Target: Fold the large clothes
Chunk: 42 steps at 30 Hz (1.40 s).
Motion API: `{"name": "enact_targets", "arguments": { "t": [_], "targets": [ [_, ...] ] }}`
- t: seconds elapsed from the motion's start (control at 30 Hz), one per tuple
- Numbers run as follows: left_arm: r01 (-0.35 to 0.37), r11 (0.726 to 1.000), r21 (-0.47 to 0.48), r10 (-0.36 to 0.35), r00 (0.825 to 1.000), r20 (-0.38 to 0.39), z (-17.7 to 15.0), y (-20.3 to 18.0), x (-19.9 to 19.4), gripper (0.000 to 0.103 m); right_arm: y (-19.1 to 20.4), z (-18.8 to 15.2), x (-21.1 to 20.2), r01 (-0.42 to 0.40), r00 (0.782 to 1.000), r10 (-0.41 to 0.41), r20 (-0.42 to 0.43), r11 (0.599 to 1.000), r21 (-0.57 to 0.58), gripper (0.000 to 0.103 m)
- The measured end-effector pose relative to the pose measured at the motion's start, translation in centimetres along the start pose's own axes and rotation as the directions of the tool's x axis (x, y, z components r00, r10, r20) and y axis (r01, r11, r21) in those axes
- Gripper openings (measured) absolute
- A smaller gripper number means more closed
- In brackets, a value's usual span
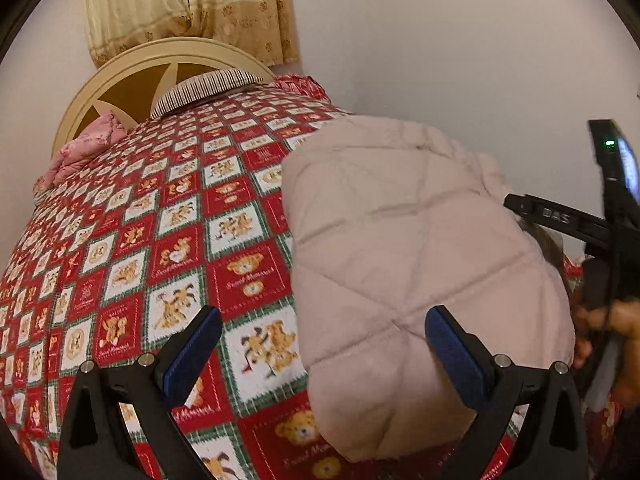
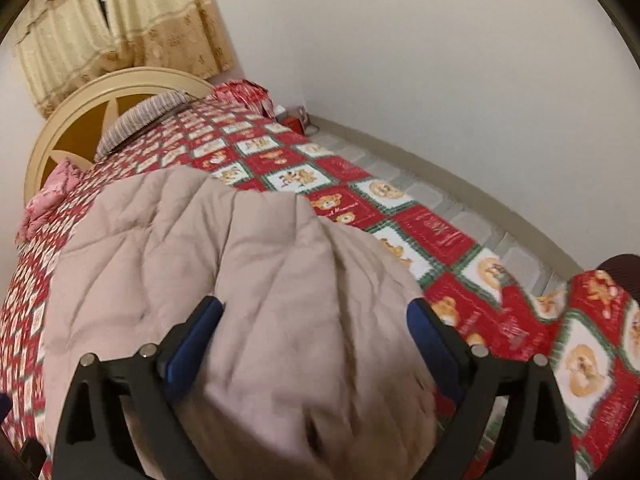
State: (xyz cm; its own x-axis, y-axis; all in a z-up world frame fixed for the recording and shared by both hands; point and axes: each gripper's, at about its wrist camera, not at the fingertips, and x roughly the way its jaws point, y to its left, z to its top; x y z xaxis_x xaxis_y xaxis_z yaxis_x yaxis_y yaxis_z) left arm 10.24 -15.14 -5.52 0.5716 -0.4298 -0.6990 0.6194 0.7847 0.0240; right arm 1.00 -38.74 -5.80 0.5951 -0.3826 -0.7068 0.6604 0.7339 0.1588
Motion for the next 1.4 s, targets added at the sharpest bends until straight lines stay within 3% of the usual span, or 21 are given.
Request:
{"name": "enact_targets", "arguments": {
  "t": [0.2,0.4,0.57,0.77,0.9,1.13,1.4],
  "targets": [
    [-0.038,0.999,0.02,0.038,0.999,-0.017,-0.8,-1.0,0.0,0.102,0.3,-2.4,-2.2,0.006,1.0,-0.005,0.028,1.0,-0.021,0.095],
    [-0.054,0.998,0.042,0.056,0.998,-0.028,-1.2,-1.4,0.1,0.102,-1.4,-5.2,-1.4,-0.055,0.998,0.056,0.0,0.99,0.133,0.101],
    [-0.079,0.995,0.062,0.081,0.996,-0.034,-1.8,-2.0,0.7,0.102,-1.5,-6.9,-3.6,-0.045,0.999,0.046,-0.003,0.986,0.16,0.101],
    [-0.043,0.999,-0.012,0.043,0.999,-0.032,-2.9,-0.9,0.7,0.102,-1.5,-8.7,-7.5,-0.046,0.998,0.042,0.055,0.996,0.073,0.101],
    [-0.047,0.999,-0.019,0.046,0.998,-0.032,-3.3,-0.9,0.6,0.102,-0.7,-10.2,-8.4,0.023,0.993,-0.014,0.12,0.997,-0.068,0.101],
    [-0.1,0.994,0.039,0.101,0.995,-0.017,-4.4,-1.5,-0.8,0.102,-1.9,-11.6,-7.6,-0.009,0.997,0.009,0.081,1.0,-0.008,0.101],
    [-0.102,0.993,0.057,0.103,0.995,-0.013,-5.7,-1.9,-2.7,0.102,-1.3,-12.4,-10.3,0.03,0.995,-0.022,0.097,0.996,-0.086,0.101]
  ]
}}
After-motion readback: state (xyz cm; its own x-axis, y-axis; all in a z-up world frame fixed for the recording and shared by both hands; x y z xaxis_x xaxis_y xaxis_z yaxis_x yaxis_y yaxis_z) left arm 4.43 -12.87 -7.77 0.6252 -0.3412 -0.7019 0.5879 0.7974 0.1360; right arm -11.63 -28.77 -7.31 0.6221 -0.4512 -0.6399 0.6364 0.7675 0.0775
